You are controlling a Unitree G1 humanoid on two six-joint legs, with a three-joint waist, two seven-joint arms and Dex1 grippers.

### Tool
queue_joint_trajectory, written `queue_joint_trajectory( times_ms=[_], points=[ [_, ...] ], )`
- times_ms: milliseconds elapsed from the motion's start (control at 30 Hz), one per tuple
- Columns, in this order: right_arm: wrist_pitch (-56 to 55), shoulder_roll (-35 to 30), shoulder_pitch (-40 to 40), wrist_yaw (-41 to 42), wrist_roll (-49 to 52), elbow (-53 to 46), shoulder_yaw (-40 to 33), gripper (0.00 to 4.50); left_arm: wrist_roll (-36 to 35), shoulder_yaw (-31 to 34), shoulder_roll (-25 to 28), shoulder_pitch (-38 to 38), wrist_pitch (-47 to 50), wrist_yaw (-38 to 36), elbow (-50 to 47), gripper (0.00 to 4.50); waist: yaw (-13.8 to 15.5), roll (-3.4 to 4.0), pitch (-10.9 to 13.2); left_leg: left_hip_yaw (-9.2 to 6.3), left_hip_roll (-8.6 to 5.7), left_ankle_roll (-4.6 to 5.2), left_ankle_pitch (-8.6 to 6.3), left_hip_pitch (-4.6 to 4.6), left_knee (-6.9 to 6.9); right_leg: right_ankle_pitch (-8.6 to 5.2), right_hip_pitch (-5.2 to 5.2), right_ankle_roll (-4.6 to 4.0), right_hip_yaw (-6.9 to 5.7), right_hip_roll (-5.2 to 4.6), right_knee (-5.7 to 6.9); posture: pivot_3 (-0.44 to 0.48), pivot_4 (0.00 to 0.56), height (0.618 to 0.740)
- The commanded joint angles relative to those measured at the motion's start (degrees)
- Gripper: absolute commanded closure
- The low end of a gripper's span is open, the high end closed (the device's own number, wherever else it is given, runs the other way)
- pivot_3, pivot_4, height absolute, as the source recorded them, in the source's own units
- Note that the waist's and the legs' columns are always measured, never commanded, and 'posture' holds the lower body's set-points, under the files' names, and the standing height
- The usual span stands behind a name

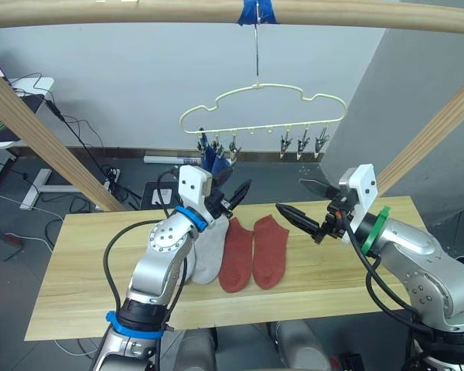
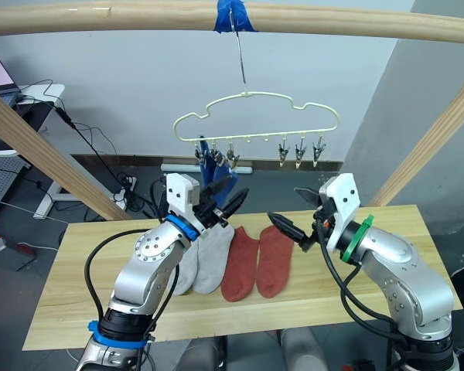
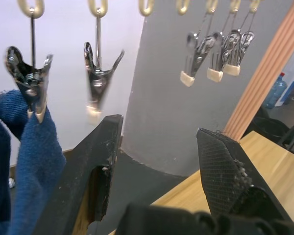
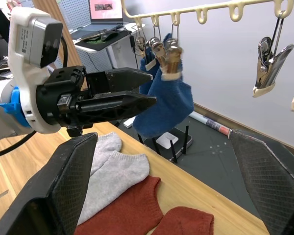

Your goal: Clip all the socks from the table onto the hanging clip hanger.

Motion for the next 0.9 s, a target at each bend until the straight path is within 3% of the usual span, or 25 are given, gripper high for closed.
queue_joint_trajectory(
  times_ms=[33,900],
  points=[
    [-0.5,-0.4,-1.8,-0.2,4.2,-2.8,-2.0,0.0,2.2,1.0,-1.8,-3.2,-4.2,2.4,2.8,1.85,-0.1,0.0,0.0,0.0,0.0,0.0,0.0,0.0,0.01,0.01,0.0,0.01,-0.01,0.0,0.0,-0.191,0.223,0.74],
    [-0.2,-2.1,-6.7,-5.3,9.5,-2.8,-0.5,0.0,6.5,3.5,-5.3,-13.4,-13.4,7.1,17.7,1.85,-1.3,0.0,0.0,-0.05,0.0,0.02,0.0,-0.02,0.03,0.04,0.02,0.05,-0.02,0.01,0.02,-0.233,0.227,0.74]
  ],
)
